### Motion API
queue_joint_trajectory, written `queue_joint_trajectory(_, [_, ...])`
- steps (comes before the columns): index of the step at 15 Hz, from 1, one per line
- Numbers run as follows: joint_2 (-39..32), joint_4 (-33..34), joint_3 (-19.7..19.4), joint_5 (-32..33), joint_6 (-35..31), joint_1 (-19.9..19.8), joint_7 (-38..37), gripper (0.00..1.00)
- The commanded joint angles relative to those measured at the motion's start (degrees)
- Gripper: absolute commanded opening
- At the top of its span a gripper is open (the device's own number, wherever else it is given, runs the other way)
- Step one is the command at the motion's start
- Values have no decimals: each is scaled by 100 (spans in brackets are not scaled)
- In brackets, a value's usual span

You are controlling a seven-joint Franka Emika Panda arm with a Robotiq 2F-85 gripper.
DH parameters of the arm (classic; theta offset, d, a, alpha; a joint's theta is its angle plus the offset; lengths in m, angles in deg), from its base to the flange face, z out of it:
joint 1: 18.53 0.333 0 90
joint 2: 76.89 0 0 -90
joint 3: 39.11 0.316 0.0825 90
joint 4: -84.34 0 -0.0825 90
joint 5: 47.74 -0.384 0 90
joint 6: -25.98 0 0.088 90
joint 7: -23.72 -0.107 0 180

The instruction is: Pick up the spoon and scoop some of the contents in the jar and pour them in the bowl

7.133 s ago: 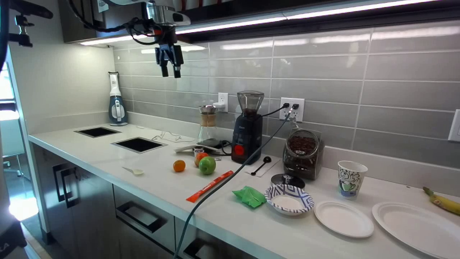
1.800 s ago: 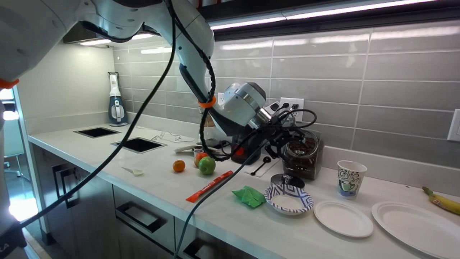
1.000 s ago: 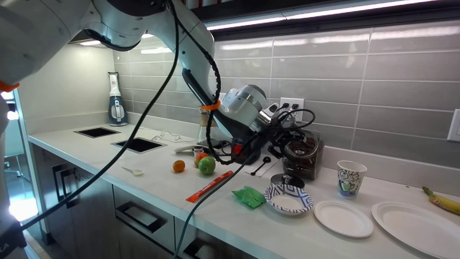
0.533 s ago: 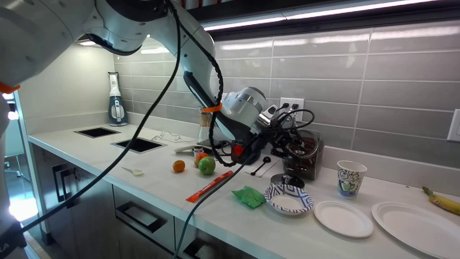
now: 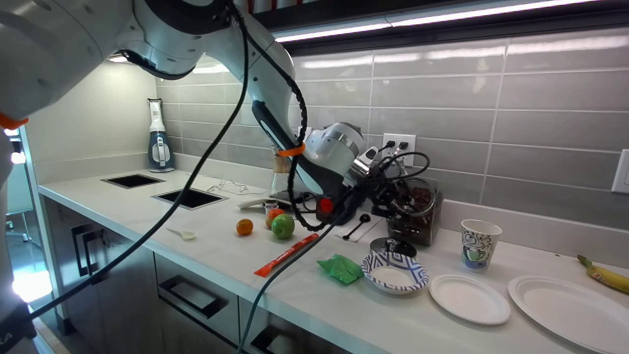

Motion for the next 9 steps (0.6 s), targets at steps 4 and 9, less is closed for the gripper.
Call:
queue_joint_trajectory(4, [-168,108,-99,188,19,69,-220,0])
queue_joint_trajectory(9, [-94,92,-81,126,8,43,-148,1])
